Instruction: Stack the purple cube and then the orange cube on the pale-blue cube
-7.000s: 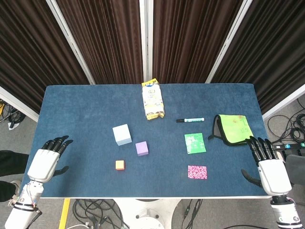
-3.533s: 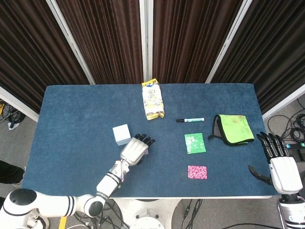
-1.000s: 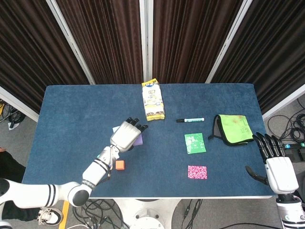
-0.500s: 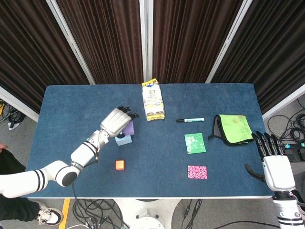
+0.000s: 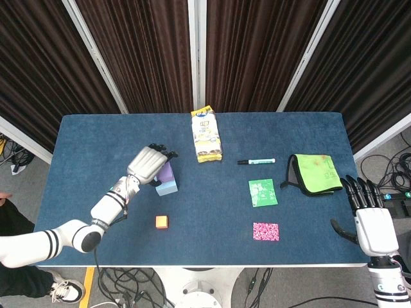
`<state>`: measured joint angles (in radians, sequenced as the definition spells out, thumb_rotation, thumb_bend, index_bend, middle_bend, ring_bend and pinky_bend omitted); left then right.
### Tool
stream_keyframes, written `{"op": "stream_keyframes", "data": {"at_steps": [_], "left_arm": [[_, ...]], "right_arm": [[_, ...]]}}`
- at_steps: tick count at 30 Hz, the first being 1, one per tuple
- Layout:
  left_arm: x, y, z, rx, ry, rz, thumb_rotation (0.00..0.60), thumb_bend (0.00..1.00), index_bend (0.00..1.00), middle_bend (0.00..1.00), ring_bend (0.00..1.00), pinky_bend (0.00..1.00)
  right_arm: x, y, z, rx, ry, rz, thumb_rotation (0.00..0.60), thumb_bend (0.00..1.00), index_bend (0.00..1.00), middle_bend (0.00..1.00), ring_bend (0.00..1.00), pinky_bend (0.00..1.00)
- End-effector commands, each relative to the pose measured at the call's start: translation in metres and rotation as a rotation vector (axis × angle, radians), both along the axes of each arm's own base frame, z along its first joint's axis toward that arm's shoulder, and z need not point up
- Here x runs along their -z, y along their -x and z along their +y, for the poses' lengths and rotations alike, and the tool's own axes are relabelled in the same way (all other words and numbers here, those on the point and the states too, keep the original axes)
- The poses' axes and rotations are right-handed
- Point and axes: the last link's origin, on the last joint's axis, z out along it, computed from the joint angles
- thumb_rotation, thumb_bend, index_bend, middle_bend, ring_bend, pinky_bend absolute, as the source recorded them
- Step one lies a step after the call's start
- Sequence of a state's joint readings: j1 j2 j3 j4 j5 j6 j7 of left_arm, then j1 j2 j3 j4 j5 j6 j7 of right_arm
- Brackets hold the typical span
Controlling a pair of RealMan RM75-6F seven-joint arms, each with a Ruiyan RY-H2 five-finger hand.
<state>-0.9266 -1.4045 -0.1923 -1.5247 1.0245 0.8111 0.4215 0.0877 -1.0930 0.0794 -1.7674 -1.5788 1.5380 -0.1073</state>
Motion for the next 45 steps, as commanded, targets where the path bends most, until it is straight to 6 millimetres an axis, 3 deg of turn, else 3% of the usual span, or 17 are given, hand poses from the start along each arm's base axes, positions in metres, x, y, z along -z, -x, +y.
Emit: {"op": "stream_keyframes", "data": {"at_steps": [1, 21, 45], "left_arm": [[0.002, 0.000, -0.002, -0.002, 0.001, 0.000, 0.600, 0.20, 0.30, 0.55, 0.24, 0.25], [0.008, 0.013, 0.001, -0.047, -0.003, 0.002, 0.600, 0.20, 0.30, 0.55, 0.24, 0.25], [0.015, 0.011, 0.002, -0.084, 0.010, -0.024, 0.600, 0.20, 0.30, 0.54, 0.23, 0.25]], "right_arm": [[0.000, 0.000, 0.000, -0.001, -0.001, -0.001, 0.600, 0.13, 0.02, 0.06, 0.00, 0.00], [0.000, 0.001, -0.001, 0.005, -0.003, 0.000, 0.600, 0.13, 0.02, 0.06, 0.00, 0.00], [0.000, 0.002, -0.001, 0.009, -0.005, 0.003, 0.600, 0.13, 0.02, 0.06, 0.00, 0.00]]}}
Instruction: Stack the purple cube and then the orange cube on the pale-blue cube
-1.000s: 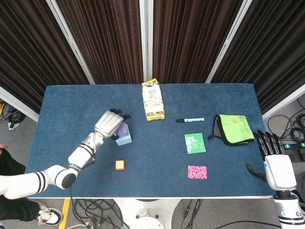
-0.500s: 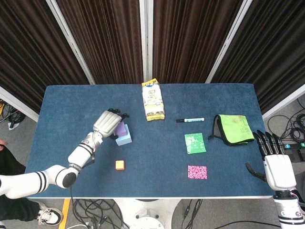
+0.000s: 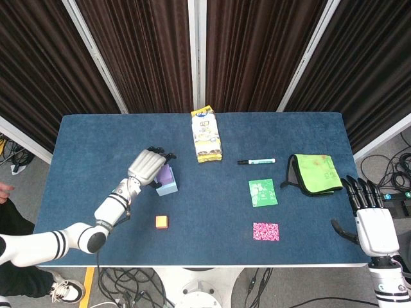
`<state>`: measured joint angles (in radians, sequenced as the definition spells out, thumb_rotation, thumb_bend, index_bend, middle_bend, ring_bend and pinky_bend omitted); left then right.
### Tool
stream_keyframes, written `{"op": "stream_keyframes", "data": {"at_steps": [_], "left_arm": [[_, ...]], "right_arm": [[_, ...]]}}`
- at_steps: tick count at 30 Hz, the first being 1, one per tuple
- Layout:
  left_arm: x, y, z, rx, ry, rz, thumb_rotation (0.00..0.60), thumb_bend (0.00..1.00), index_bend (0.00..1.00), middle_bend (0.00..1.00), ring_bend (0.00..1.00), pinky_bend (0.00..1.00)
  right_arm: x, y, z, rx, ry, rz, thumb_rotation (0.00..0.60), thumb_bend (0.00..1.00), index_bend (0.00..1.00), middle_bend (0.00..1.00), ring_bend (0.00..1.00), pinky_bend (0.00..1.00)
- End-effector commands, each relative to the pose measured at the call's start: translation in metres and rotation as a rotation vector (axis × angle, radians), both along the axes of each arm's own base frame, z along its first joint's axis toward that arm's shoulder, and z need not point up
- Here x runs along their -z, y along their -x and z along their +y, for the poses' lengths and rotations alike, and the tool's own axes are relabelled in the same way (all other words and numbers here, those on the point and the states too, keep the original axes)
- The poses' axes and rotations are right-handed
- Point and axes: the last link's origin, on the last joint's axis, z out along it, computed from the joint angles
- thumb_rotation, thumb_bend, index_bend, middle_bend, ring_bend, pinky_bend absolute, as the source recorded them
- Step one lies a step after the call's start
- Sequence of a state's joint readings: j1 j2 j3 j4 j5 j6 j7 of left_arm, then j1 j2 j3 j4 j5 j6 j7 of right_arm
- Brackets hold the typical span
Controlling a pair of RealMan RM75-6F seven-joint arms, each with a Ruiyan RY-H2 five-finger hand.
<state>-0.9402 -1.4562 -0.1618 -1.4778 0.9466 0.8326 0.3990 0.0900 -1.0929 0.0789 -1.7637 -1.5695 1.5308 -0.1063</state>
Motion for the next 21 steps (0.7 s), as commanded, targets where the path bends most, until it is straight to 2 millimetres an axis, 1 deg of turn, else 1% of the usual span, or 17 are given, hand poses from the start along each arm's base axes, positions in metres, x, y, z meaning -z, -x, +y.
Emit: {"op": "stream_keyframes", "data": {"at_steps": [1, 9, 12, 14, 16, 21], "left_arm": [[0.0003, 0.0015, 0.0000, -0.004, 0.002, 0.004, 0.600, 0.20, 0.30, 0.53, 0.23, 0.25], [-0.0013, 0.0034, 0.0002, -0.005, 0.006, 0.005, 0.600, 0.20, 0.29, 0.48, 0.24, 0.25], [-0.0017, 0.0025, -0.0011, -0.008, 0.013, -0.006, 0.600, 0.17, 0.27, 0.43, 0.23, 0.25], [-0.0024, 0.0020, -0.0018, -0.006, 0.014, -0.006, 0.600, 0.14, 0.24, 0.36, 0.23, 0.25], [-0.0032, 0.0015, -0.0020, -0.009, 0.014, -0.005, 0.600, 0.13, 0.22, 0.32, 0.23, 0.25], [-0.0075, 0.0006, -0.0054, -0.016, 0.014, 0.006, 0.600, 0.11, 0.20, 0.30, 0.22, 0.25]], "right_arm": [[0.0001, -0.0002, -0.0002, 0.000, -0.001, 0.001, 0.600, 0.13, 0.02, 0.06, 0.00, 0.00], [-0.0002, -0.0009, -0.0008, 0.000, -0.002, 0.000, 0.600, 0.13, 0.02, 0.06, 0.00, 0.00], [-0.0003, -0.0010, -0.0005, 0.000, -0.004, -0.001, 0.600, 0.13, 0.02, 0.06, 0.00, 0.00], [-0.0007, -0.0009, -0.0002, -0.001, -0.004, -0.003, 0.600, 0.13, 0.02, 0.06, 0.00, 0.00], [-0.0011, -0.0008, -0.0002, -0.001, -0.003, -0.005, 0.600, 0.13, 0.02, 0.06, 0.00, 0.00], [-0.0021, -0.0006, 0.0007, -0.004, -0.004, -0.008, 0.600, 0.13, 0.02, 0.06, 0.00, 0.00]]}}
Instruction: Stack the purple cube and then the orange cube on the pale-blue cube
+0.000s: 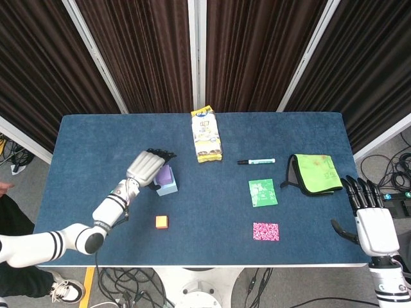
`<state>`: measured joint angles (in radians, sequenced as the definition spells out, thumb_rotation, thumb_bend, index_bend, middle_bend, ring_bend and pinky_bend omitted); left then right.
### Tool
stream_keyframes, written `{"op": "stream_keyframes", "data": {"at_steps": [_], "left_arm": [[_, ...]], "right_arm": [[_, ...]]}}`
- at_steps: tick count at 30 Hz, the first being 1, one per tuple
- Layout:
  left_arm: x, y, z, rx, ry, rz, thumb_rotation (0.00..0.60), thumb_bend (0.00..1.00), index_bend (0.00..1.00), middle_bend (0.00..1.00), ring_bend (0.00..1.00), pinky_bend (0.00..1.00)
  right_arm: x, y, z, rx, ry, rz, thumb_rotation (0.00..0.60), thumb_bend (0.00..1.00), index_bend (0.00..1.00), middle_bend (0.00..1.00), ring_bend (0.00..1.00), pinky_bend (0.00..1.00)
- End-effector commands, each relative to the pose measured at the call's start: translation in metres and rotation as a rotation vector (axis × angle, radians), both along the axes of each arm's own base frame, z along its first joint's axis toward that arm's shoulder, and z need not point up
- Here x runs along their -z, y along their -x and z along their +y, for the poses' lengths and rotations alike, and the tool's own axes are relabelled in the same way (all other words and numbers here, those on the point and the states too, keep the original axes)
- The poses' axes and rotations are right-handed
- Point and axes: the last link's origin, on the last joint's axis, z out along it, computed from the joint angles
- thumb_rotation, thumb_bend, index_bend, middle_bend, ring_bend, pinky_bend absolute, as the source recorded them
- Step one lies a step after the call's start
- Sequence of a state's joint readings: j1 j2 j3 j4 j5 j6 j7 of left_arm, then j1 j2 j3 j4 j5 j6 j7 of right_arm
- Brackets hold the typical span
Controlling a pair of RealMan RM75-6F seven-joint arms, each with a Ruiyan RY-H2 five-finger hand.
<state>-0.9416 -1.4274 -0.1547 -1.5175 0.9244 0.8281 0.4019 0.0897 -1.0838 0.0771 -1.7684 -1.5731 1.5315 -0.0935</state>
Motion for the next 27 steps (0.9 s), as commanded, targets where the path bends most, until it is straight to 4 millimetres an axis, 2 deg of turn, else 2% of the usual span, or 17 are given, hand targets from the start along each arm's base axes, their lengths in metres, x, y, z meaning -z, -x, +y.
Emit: {"op": "stream_keyframes", "data": {"at_steps": [1, 4, 10, 13, 16, 19, 22, 27], "left_arm": [[-0.005, 0.001, -0.002, -0.003, -0.008, 0.014, 0.600, 0.11, 0.20, 0.30, 0.22, 0.25], [-0.016, 0.005, -0.005, -0.010, -0.029, 0.031, 0.600, 0.11, 0.20, 0.30, 0.22, 0.25], [-0.059, 0.037, -0.019, -0.073, -0.130, 0.081, 0.600, 0.11, 0.20, 0.30, 0.22, 0.25], [-0.081, 0.057, -0.032, -0.118, -0.184, 0.069, 0.600, 0.11, 0.20, 0.30, 0.22, 0.25], [-0.095, 0.071, -0.048, -0.128, -0.206, 0.050, 0.600, 0.11, 0.20, 0.31, 0.22, 0.25], [-0.099, 0.083, -0.067, -0.102, -0.187, 0.036, 0.600, 0.11, 0.24, 0.33, 0.22, 0.29], [-0.099, 0.104, -0.093, -0.063, -0.164, 0.051, 0.600, 0.11, 0.34, 0.40, 0.24, 0.31], [-0.093, 0.134, -0.126, -0.060, -0.113, 0.077, 0.600, 0.12, 0.38, 0.45, 0.29, 0.33]], "right_arm": [[0.000, 0.000, 0.000, -0.001, -0.002, -0.001, 0.600, 0.13, 0.02, 0.06, 0.00, 0.00], [-0.001, 0.000, 0.001, -0.003, -0.005, -0.003, 0.600, 0.13, 0.02, 0.06, 0.00, 0.00], [-0.001, 0.000, 0.002, -0.008, -0.010, -0.008, 0.600, 0.13, 0.02, 0.06, 0.00, 0.00], [-0.001, 0.000, 0.002, -0.009, -0.014, -0.006, 0.600, 0.13, 0.02, 0.06, 0.00, 0.00], [0.000, -0.001, 0.002, -0.008, -0.016, -0.003, 0.600, 0.13, 0.02, 0.06, 0.00, 0.00], [0.001, 0.000, 0.002, -0.007, -0.017, 0.001, 0.600, 0.13, 0.02, 0.06, 0.00, 0.00], [0.002, 0.000, 0.002, -0.005, -0.016, 0.004, 0.600, 0.13, 0.02, 0.06, 0.00, 0.00], [0.004, 0.000, 0.002, -0.003, -0.019, 0.009, 0.600, 0.13, 0.02, 0.06, 0.00, 0.00]]}}
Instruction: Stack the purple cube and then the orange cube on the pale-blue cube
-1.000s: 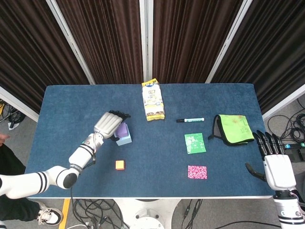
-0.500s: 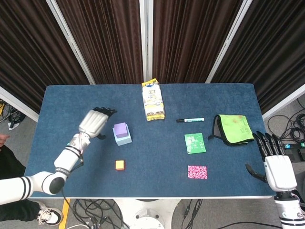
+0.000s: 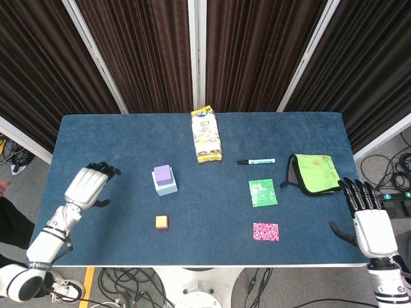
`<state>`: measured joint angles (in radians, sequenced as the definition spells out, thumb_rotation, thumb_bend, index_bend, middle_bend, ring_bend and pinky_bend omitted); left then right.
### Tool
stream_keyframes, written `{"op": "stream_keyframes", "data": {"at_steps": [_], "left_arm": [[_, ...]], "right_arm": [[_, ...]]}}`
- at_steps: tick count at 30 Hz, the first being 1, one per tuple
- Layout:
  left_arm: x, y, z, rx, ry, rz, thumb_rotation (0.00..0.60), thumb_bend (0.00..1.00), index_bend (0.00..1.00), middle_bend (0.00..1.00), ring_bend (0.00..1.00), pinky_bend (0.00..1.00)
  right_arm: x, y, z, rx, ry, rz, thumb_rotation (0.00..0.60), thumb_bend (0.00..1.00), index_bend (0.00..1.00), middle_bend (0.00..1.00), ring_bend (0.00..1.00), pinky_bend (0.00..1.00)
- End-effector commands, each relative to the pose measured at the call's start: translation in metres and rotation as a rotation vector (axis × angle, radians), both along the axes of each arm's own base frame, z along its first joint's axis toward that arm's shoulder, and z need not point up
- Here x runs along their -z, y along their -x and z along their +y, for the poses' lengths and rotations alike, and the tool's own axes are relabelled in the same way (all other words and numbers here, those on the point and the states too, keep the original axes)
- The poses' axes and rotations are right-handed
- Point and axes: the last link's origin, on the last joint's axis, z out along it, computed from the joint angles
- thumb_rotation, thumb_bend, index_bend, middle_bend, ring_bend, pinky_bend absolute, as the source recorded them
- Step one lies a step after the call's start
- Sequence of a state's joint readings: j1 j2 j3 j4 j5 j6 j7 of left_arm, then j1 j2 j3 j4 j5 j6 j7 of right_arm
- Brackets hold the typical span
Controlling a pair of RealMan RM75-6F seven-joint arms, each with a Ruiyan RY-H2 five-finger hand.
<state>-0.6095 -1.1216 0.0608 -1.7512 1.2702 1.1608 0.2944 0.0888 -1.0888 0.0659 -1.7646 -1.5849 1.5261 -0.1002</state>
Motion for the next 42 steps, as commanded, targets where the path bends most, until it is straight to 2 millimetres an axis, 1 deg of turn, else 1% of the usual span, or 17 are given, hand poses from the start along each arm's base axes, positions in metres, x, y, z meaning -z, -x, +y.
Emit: {"op": "stream_keyframes", "data": {"at_steps": [1, 5, 11, 13, 16, 19, 22, 29, 42], "left_arm": [[0.003, 0.032, -0.038, -0.043, 0.049, -0.017, 0.600, 0.12, 0.38, 0.46, 0.30, 0.34], [0.014, 0.027, -0.050, -0.044, 0.087, -0.069, 0.600, 0.12, 0.38, 0.47, 0.31, 0.35], [0.041, 0.008, -0.062, 0.011, 0.154, -0.101, 0.600, 0.12, 0.38, 0.47, 0.32, 0.36], [0.052, 0.002, -0.063, 0.011, 0.180, -0.110, 0.600, 0.13, 0.38, 0.47, 0.32, 0.36], [0.072, -0.012, -0.062, 0.016, 0.228, -0.142, 0.600, 0.13, 0.38, 0.48, 0.32, 0.36], [0.092, -0.025, -0.058, 0.076, 0.238, -0.137, 0.600, 0.13, 0.38, 0.48, 0.32, 0.37], [0.105, -0.033, -0.052, 0.093, 0.243, -0.152, 0.600, 0.14, 0.38, 0.48, 0.32, 0.37], [0.116, -0.045, -0.044, 0.094, 0.246, -0.167, 0.600, 0.15, 0.38, 0.48, 0.32, 0.37], [0.138, -0.044, -0.042, 0.065, 0.224, -0.180, 0.600, 0.15, 0.38, 0.48, 0.32, 0.37]], "right_arm": [[0.001, 0.000, 0.000, 0.000, -0.002, 0.002, 0.600, 0.13, 0.02, 0.06, 0.00, 0.00], [0.002, 0.000, 0.000, 0.000, -0.004, 0.005, 0.600, 0.13, 0.02, 0.06, 0.00, 0.00], [0.000, -0.001, -0.002, 0.002, -0.002, 0.000, 0.600, 0.13, 0.02, 0.06, 0.00, 0.00], [0.000, -0.001, -0.002, 0.002, -0.003, -0.002, 0.600, 0.13, 0.02, 0.06, 0.00, 0.00], [-0.001, -0.001, -0.001, 0.001, -0.001, -0.006, 0.600, 0.13, 0.02, 0.06, 0.00, 0.00], [-0.003, -0.001, -0.001, 0.000, 0.005, -0.010, 0.600, 0.13, 0.02, 0.06, 0.00, 0.00], [-0.003, 0.000, -0.002, 0.003, 0.002, -0.012, 0.600, 0.13, 0.02, 0.06, 0.00, 0.00], [-0.002, 0.000, -0.003, 0.005, -0.002, -0.009, 0.600, 0.13, 0.02, 0.06, 0.00, 0.00], [-0.003, 0.001, -0.003, 0.009, 0.001, -0.011, 0.600, 0.13, 0.02, 0.06, 0.00, 0.00]]}}
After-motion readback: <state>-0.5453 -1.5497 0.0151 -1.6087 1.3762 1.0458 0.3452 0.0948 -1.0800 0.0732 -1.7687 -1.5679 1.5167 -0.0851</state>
